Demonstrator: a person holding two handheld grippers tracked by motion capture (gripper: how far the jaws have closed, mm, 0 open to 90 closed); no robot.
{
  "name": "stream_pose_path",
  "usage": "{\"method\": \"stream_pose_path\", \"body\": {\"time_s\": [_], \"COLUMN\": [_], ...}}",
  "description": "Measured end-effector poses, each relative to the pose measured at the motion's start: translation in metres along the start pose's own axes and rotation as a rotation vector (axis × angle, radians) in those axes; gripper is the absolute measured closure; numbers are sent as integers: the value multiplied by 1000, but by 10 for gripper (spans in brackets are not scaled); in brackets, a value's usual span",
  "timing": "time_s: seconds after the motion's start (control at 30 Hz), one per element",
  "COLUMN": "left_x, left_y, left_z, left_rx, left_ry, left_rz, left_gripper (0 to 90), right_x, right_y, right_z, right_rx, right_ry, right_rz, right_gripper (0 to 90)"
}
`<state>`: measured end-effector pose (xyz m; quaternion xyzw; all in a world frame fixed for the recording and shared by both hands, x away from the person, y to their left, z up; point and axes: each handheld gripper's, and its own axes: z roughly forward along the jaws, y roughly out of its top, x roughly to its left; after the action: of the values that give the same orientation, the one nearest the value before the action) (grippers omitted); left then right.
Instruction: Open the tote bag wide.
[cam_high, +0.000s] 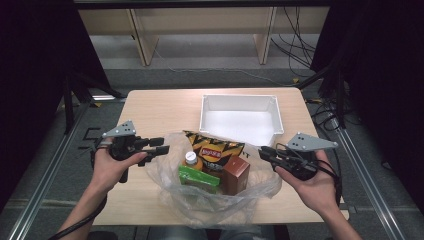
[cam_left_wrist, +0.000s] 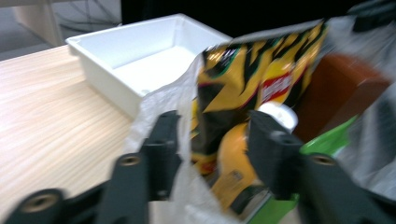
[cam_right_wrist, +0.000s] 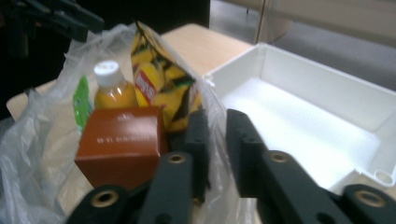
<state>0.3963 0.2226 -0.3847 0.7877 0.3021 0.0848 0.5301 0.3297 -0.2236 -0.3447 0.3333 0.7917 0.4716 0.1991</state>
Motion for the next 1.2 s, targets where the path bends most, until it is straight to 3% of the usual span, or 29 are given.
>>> {"method": "stream_pose_path", "body": {"time_s": [0.07, 0.1, 0.13, 0.17, 0.27, 0.3, 0.33, 0.4, 0.5, 0.6, 0.63, 0.73, 0.77, 1.0, 1.03, 1.1, 1.2], "left_x": [1, 1, 1, 1, 1, 1, 2, 3, 3, 4, 4, 6, 5, 6, 7, 7, 8], "left_y": [0, 0, -1, -2, -4, -5, -6, -9, -16, -23, -27, -37, -40, -53, -55, -61, -66], "left_z": [3, 4, 6, 10, 15, 17, 18, 22, 28, 35, 39, 49, 52, 60, 60, 62, 63], "left_rx": [31, 38, 55, 76, 85, 87, 93, 105, 142, 163, 168, 199, 207, 277, 308, 328, 348], "left_ry": [22, 28, 35, 37, 32, 37, 43, 54, 58, 59, 59, 47, 50, 79, 86, 92, 97], "left_rz": [26, 27, 35, 43, 42, 33, 47, 50, 49, 48, 25, 29, 12, 33, 72, 51, 44], "left_gripper": [666, 703, 727, 760, 787, 797, 811, 827, 834, 848, 848, 859, 860, 879, 879, 879, 878], "right_x": [1, -1, -1, -1, -2, -4, -3, -3, -6, -5, -7, -7, -7, -12, -12, -15, -16], "right_y": [-2, -3, -4, -6, -9, -11, -12, -16, -24, -37, -40, -55, -58, -74, -75, -82, -89], "right_z": [3, 4, 6, 8, 12, 15, 15, 19, 24, 32, 35, 46, 49, 60, 60, 64, 67], "right_rx": [6, 38, 32, 62, 70, 64, 81, 88, 109, 142, 141, 183, 192, 242, 255, 277, 304], "right_ry": [-15, -16, -23, -21, -34, -31, -33, -44, -53, -43, -44, -33, -32, -40, -44, -51, -55], "right_rz": [9, -9, -1, 30, 30, 8, 37, 26, 15, 48, 34, 42, 43, 46, 59, 62, 107], "right_gripper": [873, 885, 891, 895, 896, 896, 897, 897, 897, 896, 896, 896, 896, 900, 900, 900, 900]}}
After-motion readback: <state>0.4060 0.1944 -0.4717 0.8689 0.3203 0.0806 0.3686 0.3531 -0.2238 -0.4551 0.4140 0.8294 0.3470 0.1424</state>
